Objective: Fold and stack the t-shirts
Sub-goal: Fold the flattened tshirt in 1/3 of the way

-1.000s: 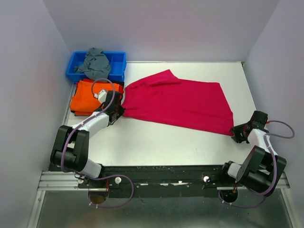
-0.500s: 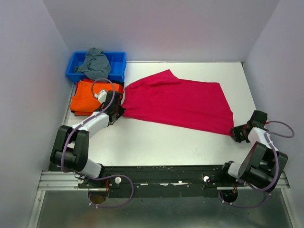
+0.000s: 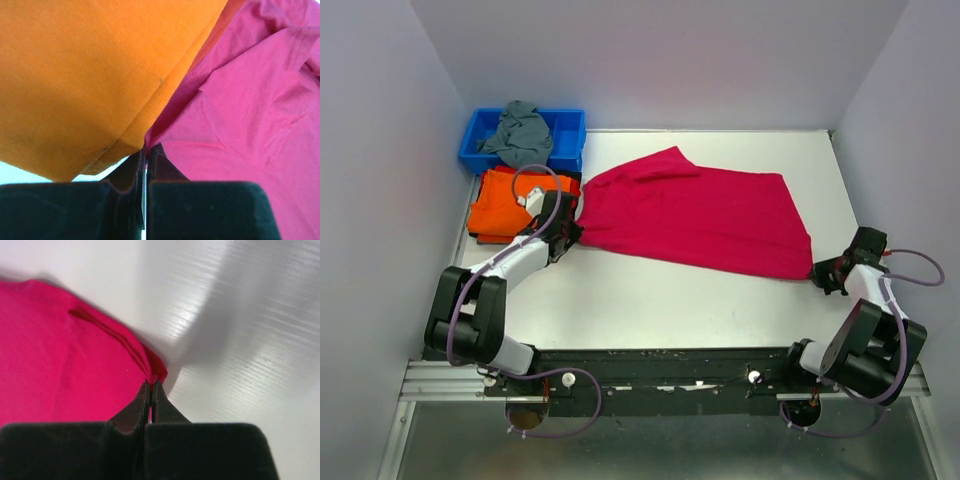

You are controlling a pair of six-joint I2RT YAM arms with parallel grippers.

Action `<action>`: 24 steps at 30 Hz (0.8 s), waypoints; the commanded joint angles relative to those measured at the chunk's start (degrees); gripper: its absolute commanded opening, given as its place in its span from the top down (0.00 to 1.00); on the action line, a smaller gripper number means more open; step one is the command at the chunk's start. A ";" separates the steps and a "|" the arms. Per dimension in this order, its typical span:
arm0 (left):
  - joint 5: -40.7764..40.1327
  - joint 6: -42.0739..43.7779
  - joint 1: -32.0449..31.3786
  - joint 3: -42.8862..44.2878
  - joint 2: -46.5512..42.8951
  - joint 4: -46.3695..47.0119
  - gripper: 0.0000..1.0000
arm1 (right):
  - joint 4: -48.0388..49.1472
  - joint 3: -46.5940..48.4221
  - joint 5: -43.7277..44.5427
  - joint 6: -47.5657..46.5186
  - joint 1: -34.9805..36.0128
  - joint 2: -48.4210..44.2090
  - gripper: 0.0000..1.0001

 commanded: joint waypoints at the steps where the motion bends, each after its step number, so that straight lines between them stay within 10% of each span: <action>1: -1.04 0.10 -0.07 -0.54 -3.80 0.66 1.00 | -3.10 4.90 1.80 -1.41 -0.23 -1.63 0.99; 17: -3.24 -0.43 -1.39 13.86 -11.96 -10.24 1.00 | -16.28 25.81 0.93 1.40 -0.41 -7.85 0.99; 24: -4.56 3.52 -1.39 34.24 -12.06 -21.39 1.00 | -23.14 42.42 -2.33 0.27 -0.50 -11.82 0.99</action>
